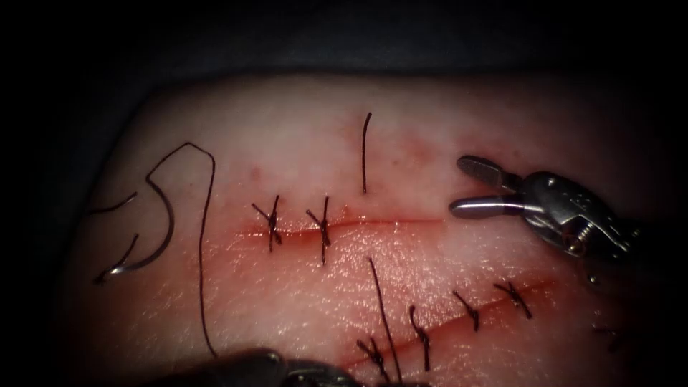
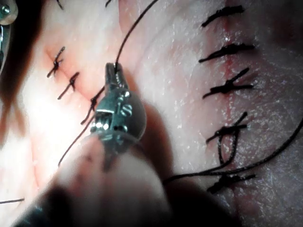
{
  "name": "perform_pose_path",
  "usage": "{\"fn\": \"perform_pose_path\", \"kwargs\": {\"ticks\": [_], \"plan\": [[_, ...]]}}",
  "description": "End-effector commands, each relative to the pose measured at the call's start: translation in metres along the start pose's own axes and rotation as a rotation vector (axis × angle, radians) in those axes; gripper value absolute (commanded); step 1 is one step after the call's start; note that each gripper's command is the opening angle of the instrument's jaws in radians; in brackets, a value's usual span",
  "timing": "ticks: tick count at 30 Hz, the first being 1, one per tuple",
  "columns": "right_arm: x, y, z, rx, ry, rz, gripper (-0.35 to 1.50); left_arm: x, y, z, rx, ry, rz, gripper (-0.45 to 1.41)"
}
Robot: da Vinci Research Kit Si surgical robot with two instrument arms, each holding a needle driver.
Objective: Wound Closure
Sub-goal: Pick up thread with left needle holder, then adjust grip on the thread with left driver
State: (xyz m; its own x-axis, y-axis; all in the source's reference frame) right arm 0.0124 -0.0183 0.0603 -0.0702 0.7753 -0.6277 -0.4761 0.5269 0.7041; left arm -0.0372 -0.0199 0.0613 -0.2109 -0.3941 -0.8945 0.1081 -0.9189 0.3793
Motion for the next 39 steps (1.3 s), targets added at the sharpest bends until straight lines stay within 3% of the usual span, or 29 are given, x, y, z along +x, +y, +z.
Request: {"fn": "perform_pose_path", "kwargs": {"ticks": [1,3,6,7,8,13,19,33,34,36,37,38,39], "plan": [[0.0,-0.0002,0.0013,0.005,-0.005,-0.004,1.26,-0.0004,-0.0009,0.0005,-0.004,0.007,-0.005,-0.45],[-0.0004,-0.0008,0.0013,0.009,-0.026,-0.042,1.3,-0.0007,-0.0019,0.0,-0.001,0.004,-0.002,-0.45],[-0.0012,-0.0033,0.0019,0.107,-0.039,-0.228,1.19,-0.0012,-0.0046,-0.0016,0.009,-0.009,0.013,-0.45],[-0.0012,-0.0033,0.0019,0.107,-0.039,-0.228,1.19,-0.0012,-0.0046,-0.0016,0.009,-0.009,0.013,-0.45],[-0.0018,-0.006,0.003,0.164,0.007,-0.408,1.3,-0.0015,-0.0066,-0.0026,0.028,-0.016,0.022,-0.45],[-0.0024,-0.0095,0.0044,0.236,0.054,-0.568,1.33,-0.0019,-0.0087,-0.004,0.037,-0.035,0.046,-0.45],[-0.0022,-0.0119,0.0057,0.295,0.123,-0.672,1.31,-0.0021,-0.0097,-0.0047,0.039,-0.044,0.057,-0.45],[-0.0038,-0.0136,0.0098,0.368,0.182,-0.718,1.19,-0.0018,-0.009,-0.0045,0.009,-0.063,0.065,-0.45],[-0.0038,-0.0136,0.01,0.367,0.182,-0.717,0.94,-0.0017,-0.0089,-0.0046,0.006,-0.064,0.066,-0.45],[-0.0037,-0.0137,0.0101,0.367,0.182,-0.717,0.72,-0.0017,-0.0087,-0.0046,0.0,-0.066,0.068,-0.45],[-0.0036,-0.0138,0.0102,0.365,0.185,-0.715,0.46,-0.0016,-0.0087,-0.0046,0.0,-0.067,0.068,-0.45],[-0.0036,-0.0138,0.0102,0.365,0.185,-0.715,0.46,-0.0016,-0.0087,-0.0046,0.0,-0.067,0.068,-0.45],[-0.0035,-0.0139,0.0101,0.366,0.189,-0.714,-0.35,-0.0015,-0.0087,-0.0046,0.0,-0.068,0.068,-0.45]]}}
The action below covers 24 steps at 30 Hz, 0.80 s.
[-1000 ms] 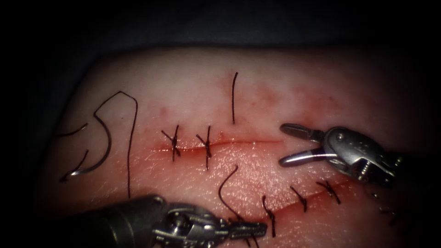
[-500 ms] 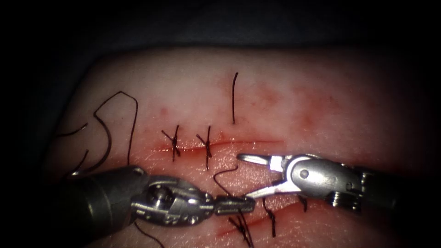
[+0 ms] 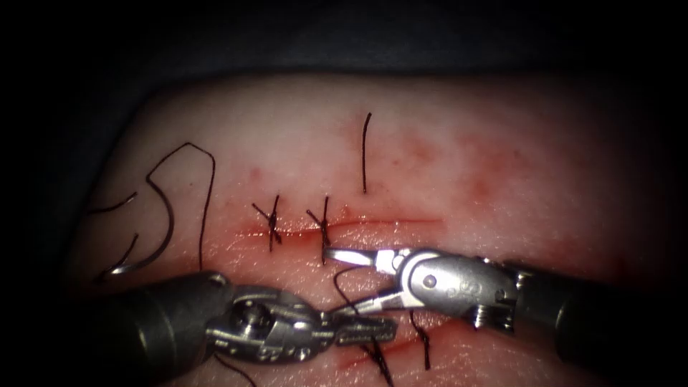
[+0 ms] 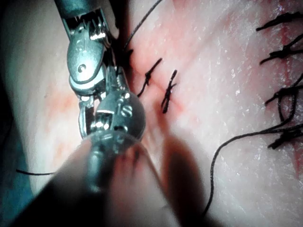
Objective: Wound Closure
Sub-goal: Adjust grip on the thread with left driver
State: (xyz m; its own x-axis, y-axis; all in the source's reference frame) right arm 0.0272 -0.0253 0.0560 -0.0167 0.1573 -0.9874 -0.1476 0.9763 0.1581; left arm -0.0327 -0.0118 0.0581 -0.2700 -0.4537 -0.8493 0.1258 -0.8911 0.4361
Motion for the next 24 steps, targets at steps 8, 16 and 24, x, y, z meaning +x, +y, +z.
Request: {"fn": "perform_pose_path", "kwargs": {"ticks": [8,16,24], "plan": [[0.0001,0.0014,0.0002,0.018,-0.103,-0.041,-0.35,0.0003,-0.0005,0.0004,0.002,-0.003,0.004,-0.06],[-0.0025,0.0051,-0.0013,-0.053,-0.188,-0.033,-0.35,0.0015,-0.0004,0.0006,0.044,-0.014,-0.027,0.96],[-0.0043,0.0083,-0.0019,-0.078,-0.216,-0.019,-0.35,0.0014,0.0014,0.0028,0.053,-0.035,-0.012,0.93]]}}
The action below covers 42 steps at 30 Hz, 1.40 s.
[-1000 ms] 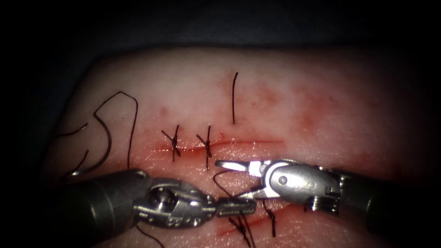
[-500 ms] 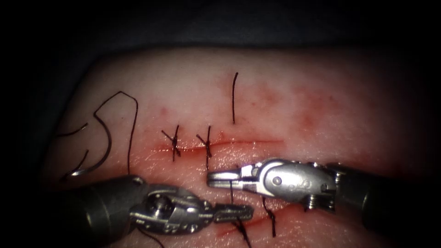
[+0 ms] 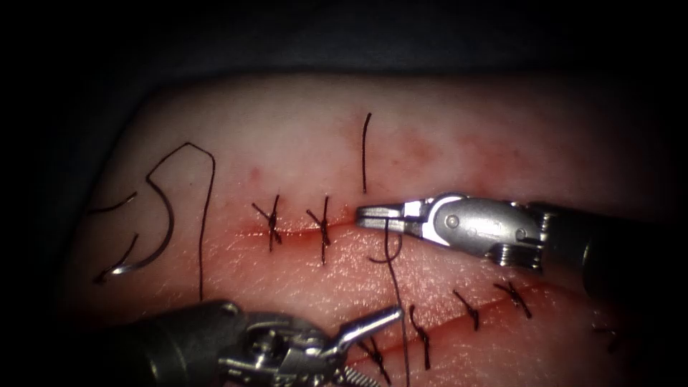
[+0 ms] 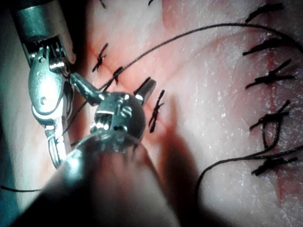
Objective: Wound Closure
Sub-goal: Adjust grip on the thread with left driver
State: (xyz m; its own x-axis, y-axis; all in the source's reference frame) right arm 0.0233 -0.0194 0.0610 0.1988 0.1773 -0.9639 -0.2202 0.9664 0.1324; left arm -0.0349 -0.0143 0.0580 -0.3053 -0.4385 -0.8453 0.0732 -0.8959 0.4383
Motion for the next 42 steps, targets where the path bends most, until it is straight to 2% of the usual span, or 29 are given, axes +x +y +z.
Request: {"fn": "perform_pose_path", "kwargs": {"ticks": [1,5,6,8,11,12,15,19,25,27,28,29,30,31,32,34,40,41,42], "plan": [[-0.0003,0.0013,0.0012,-0.006,-0.002,0.001,-0.35,-0.0004,-0.0001,0.0013,0.004,0.0,0.006,0.93],[-0.001,0.003,0.0013,-0.014,-0.018,0.013,-0.35,-0.0007,0.0003,0.0027,0.005,0.011,0.009,0.89],[-0.0013,0.004,0.0012,-0.022,-0.019,0.021,-0.35,-0.0013,0.0003,0.0033,0.007,0.012,0.013,0.81],[-0.0013,0.0042,0.0011,-0.022,-0.021,0.023,-0.35,-0.0015,0.0003,0.0034,0.01,0.013,0.018,0.79],[-0.0015,0.0047,0.001,-0.033,-0.021,0.028,-0.35,-0.0022,0.0004,0.0035,0.01,0.015,0.016,0.62],[-0.0016,0.0049,0.001,-0.034,-0.022,0.029,-0.35,-0.0022,0.0005,0.0035,0.007,0.014,0.017,0.62],[-0.0019,0.0053,0.0011,-0.039,-0.02,0.033,-0.35,-0.0018,0.0007,0.0032,0.006,0.014,0.02,0.61],[-0.0023,0.0056,0.0012,-0.044,-0.021,0.04,-0.35,0.0001,0.0005,0.0015,0.003,0.028,0.067,0.47],[-0.0022,0.0055,0.0011,-0.045,-0.019,0.045,-0.35,0.0005,0.0006,0.0006,-0.004,0.03,0.088,0.42],[-0.0022,0.0054,0.0011,-0.045,-0.019,0.044,-0.35,0.0006,0.0007,0.0006,-0.004,0.03,0.089,0.36],[-0.0021,0.0054,0.001,-0.047,-0.016,0.045,-0.35,0.0007,0.0011,0.0008,-0.006,0.028,0.099,0.1],[-0.0021,0.0054,0.001,-0.047,-0.016,0.045,-0.35,0.0007,0.0011,0.0008,-0.006,0.028,0.099,0.1],[-0.0021,0.0054,0.001,-0.046,-0.016,0.045,-0.35,0.0008,0.0014,0.0009,-0.008,0.026,0.103,0.0],[-0.0022,0.0054,0.001,-0.047,-0.016,0.045,-0.35,0.001,0.0022,0.0014,-0.027,0.019,0.114,-0.27],[-0.0022,0.0054,0.001,-0.047,-0.016,0.045,-0.35,0.0011,0.0024,0.0015,-0.035,0.017,0.116,-0.35],[-0.0022,0.0054,0.001,-0.047,-0.017,0.045,-0.35,0.0011,0.0025,0.0016,-0.046,0.015,0.131,-0.45],[-0.0022,0.0053,0.0009,-0.049,-0.012,0.056,-0.35,0.0009,0.0016,-0.0003,-0.062,0.032,0.153,-0.45],[-0.0022,0.0053,0.0008,-0.048,-0.012,0.062,-0.35,0.0008,0.0011,-0.0007,-0.057,0.038,0.16,-0.45],[-0.0022,0.0051,0.0006,-0.05,-0.007,0.067,-0.35,0.0006,-0.0001,-0.0018,0.001,0.056,0.142,-0.45]]}}
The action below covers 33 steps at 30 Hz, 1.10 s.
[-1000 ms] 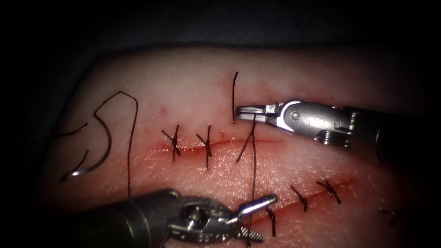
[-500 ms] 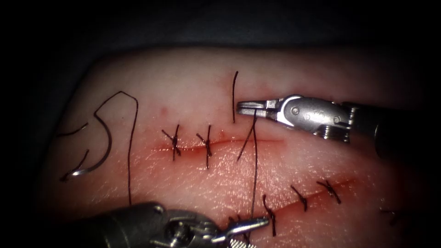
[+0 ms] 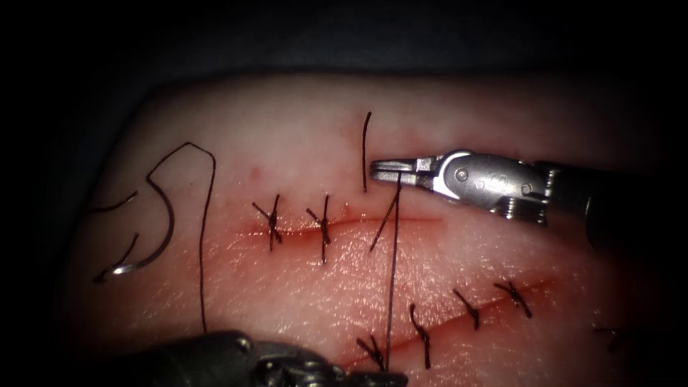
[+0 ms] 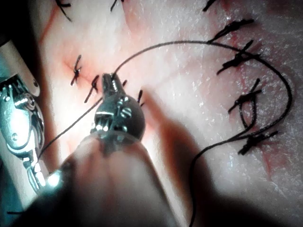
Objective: Wound Closure
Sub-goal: Adjust grip on the thread with left driver
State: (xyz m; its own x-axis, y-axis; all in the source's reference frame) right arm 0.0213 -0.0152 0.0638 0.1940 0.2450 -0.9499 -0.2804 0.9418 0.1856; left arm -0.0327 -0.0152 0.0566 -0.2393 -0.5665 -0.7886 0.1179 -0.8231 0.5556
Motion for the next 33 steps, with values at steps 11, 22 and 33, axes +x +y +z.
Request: {"fn": "perform_pose_path", "kwargs": {"ticks": [11,22,33], "plan": [[0.0023,-0.003,-0.002,0.026,0.031,0.031,0.91,-0.0036,-0.0055,-0.0084,0.209,-0.117,-0.018,-0.45],[0.0064,-0.0058,-0.0056,0.081,0.129,0.073,1.48,-0.0057,-0.0043,-0.0129,0.24,-0.194,-0.015,-0.45],[0.0089,0.0008,-0.0031,0.091,0.15,0.002,-0.35,-0.0056,-0.0038,-0.0144,0.235,-0.278,0.091,-0.45]]}}
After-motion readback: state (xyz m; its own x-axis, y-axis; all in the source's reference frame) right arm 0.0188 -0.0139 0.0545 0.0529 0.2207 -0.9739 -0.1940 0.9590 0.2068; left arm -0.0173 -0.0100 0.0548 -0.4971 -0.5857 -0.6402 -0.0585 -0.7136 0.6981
